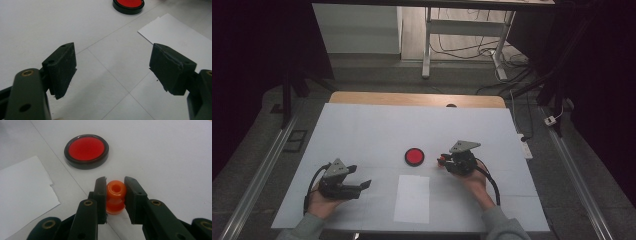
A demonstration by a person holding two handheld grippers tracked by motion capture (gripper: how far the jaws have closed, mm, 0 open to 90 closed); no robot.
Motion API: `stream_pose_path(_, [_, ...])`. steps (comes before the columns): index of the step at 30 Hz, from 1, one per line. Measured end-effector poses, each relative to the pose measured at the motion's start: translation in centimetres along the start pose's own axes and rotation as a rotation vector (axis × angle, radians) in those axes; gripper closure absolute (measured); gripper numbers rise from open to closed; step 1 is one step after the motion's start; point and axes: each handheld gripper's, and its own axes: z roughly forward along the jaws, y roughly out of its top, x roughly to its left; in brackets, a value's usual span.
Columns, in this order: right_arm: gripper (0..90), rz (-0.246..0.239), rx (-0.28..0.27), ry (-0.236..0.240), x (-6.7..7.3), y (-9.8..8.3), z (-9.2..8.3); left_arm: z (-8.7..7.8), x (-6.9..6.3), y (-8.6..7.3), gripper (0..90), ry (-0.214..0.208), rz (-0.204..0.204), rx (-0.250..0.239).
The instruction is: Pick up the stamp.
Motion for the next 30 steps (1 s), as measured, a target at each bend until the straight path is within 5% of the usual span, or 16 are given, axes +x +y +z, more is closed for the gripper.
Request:
stream_pose_path(14, [72.0, 0.036, -0.095, 0.027, 0.1, 0.6, -1.3, 0.0, 0.0, 0.0, 22.9, 0.008, 0.009, -0.007])
stream_pose_path(30, [72.1, 0.018, -0.181, 0.033, 0.9, 1.9, -3.7, 0.0, -0.1, 0.0, 23.0, 0.013, 0.012, -0.012])
